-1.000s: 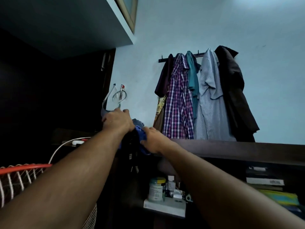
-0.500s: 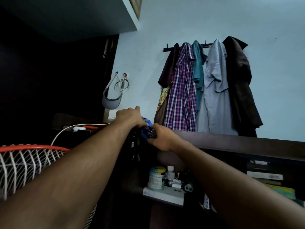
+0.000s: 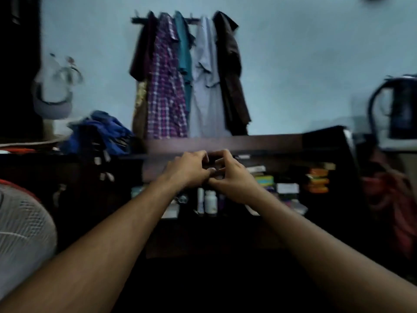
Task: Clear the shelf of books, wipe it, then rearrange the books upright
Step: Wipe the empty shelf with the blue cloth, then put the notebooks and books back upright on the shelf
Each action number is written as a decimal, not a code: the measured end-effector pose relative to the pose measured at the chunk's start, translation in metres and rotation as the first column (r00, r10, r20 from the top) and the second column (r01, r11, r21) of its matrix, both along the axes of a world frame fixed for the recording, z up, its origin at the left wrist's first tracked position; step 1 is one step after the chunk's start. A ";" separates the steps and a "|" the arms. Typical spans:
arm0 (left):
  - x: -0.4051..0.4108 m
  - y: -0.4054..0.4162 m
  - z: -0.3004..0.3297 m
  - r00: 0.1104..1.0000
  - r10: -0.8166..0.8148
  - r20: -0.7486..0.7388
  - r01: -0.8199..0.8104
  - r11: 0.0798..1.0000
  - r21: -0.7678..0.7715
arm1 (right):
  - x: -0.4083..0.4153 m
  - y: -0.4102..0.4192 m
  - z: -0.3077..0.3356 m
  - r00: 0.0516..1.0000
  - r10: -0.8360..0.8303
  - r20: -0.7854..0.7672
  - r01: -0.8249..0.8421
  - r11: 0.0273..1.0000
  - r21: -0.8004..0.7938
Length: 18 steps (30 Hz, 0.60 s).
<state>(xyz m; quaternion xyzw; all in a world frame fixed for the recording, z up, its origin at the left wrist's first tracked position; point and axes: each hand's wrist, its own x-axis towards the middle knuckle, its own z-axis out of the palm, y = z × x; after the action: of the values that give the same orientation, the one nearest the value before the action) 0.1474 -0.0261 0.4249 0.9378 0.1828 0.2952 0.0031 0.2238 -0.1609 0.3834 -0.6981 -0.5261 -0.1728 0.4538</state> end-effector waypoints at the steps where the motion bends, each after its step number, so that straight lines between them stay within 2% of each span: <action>1: 0.011 -0.023 -0.018 0.996 -0.078 -0.036 0.075 0.995 -0.065 | 0.006 -0.029 -0.020 0.998 -0.044 -0.033 0.044 0.999 0.000; 5: 0.047 -0.124 -0.083 0.928 -0.369 -0.055 0.352 0.915 -0.198 | 0.011 -0.153 -0.099 0.961 -0.212 -0.177 0.215 0.977 0.000; 8: 0.067 -0.205 -0.131 0.816 -0.570 -0.095 0.535 0.808 -0.248 | 0.002 -0.242 -0.152 0.910 -0.320 -0.264 0.328 0.945 -0.016; 11: 0.081 -0.281 -0.179 0.696 -0.697 -0.174 0.633 0.709 -0.309 | -0.010 -0.315 -0.192 0.824 -0.447 -0.348 0.455 0.888 -0.062; 15: 0.096 -0.350 -0.234 0.604 -0.771 -0.204 0.658 0.626 -0.419 | -0.019 -0.374 -0.224 0.718 -0.635 -0.285 0.559 0.770 -0.307; 18: 0.103 -0.378 -0.270 0.564 -0.808 -0.170 0.619 0.551 -0.560 | -0.018 -0.405 -0.235 0.617 -0.777 -0.123 0.633 0.584 -0.509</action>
<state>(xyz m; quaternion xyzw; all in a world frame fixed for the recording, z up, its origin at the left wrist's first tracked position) 0.2504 -0.4038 0.1548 0.9394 -0.1679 0.0137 0.2986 0.2061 -0.5656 0.1484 -0.9481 -0.1382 -0.1038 0.2669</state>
